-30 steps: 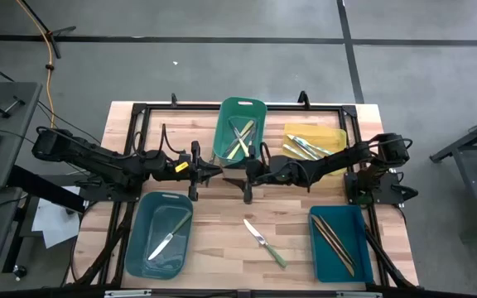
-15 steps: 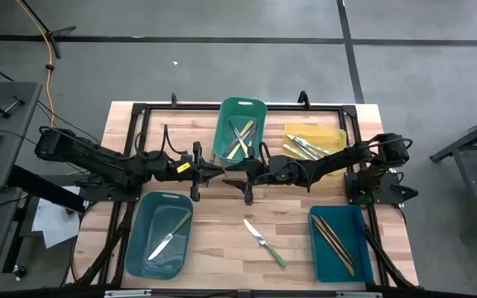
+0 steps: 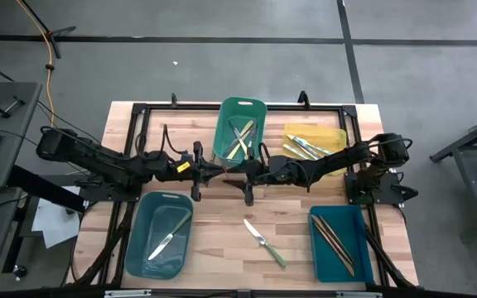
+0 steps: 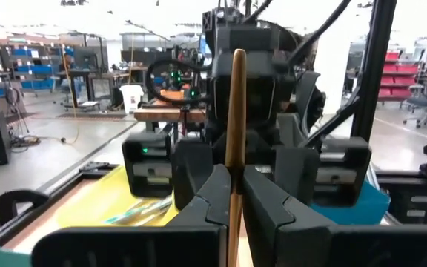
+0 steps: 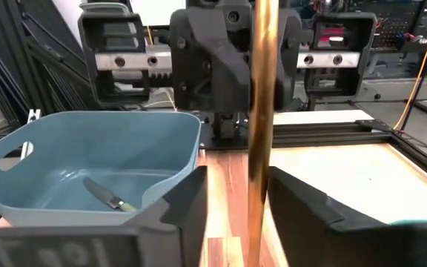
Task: Sort silverware by color (type)
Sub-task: Put the gold knife into the right blue bin
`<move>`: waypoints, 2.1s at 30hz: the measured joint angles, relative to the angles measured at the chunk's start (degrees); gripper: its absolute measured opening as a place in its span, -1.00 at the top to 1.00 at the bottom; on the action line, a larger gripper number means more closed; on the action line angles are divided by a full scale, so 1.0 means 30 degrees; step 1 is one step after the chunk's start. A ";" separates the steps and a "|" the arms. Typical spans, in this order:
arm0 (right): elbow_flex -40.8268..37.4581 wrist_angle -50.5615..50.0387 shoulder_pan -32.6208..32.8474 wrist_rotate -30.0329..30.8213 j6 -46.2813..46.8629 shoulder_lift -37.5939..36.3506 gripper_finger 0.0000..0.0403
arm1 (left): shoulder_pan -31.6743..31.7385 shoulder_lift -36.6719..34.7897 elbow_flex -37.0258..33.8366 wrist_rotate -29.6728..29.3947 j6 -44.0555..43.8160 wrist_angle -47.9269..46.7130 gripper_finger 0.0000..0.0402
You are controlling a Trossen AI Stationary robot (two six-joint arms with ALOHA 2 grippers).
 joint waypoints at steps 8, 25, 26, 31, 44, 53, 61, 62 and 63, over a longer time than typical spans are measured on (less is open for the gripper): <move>-0.0007 0.0036 -0.0007 0.0072 -0.0086 -0.0007 0.86 | 0.0029 0.0037 -0.0006 0.0075 -0.0022 -0.0104 0.96; -0.0022 -0.1502 0.0007 -0.0366 -0.0526 -0.0336 0.91 | 0.0022 -0.0180 -0.0006 0.0140 -0.0234 -0.0599 0.46; -0.0036 -0.2043 0.0007 -0.0196 -0.0620 -0.0539 0.91 | 0.0022 -0.0292 -0.0006 0.0146 -0.0294 -0.0832 0.43; -0.0036 -0.3896 0.0103 0.0152 -0.0651 -0.1899 0.91 | 0.0022 -0.1252 -0.0006 0.0102 -0.0300 -0.2439 0.33; -0.3503 -0.6326 0.1301 0.5623 -0.0468 -0.6947 0.91 | 0.0415 -0.7617 -0.1675 -0.0418 0.0165 -0.6641 0.30; -0.6423 -0.4458 0.1373 0.6832 0.0860 -0.9352 0.91 | 0.0415 -0.9282 -0.2907 -0.1395 0.1011 -0.6889 0.30; -0.6390 -0.4249 0.1370 0.6862 0.0861 -0.9355 0.91 | 0.0415 -0.9274 -0.2891 -0.1523 0.1317 -0.6841 0.30; -0.6390 -0.4262 0.1370 0.6862 0.0867 -0.9355 0.90 | 0.0415 -0.9274 -0.2891 -0.1523 0.1336 -0.6841 0.30; -0.6390 -0.4262 0.1370 0.6858 0.0867 -0.9355 0.90 | 0.0415 -0.9274 -0.2891 -0.1523 0.1339 -0.6841 0.30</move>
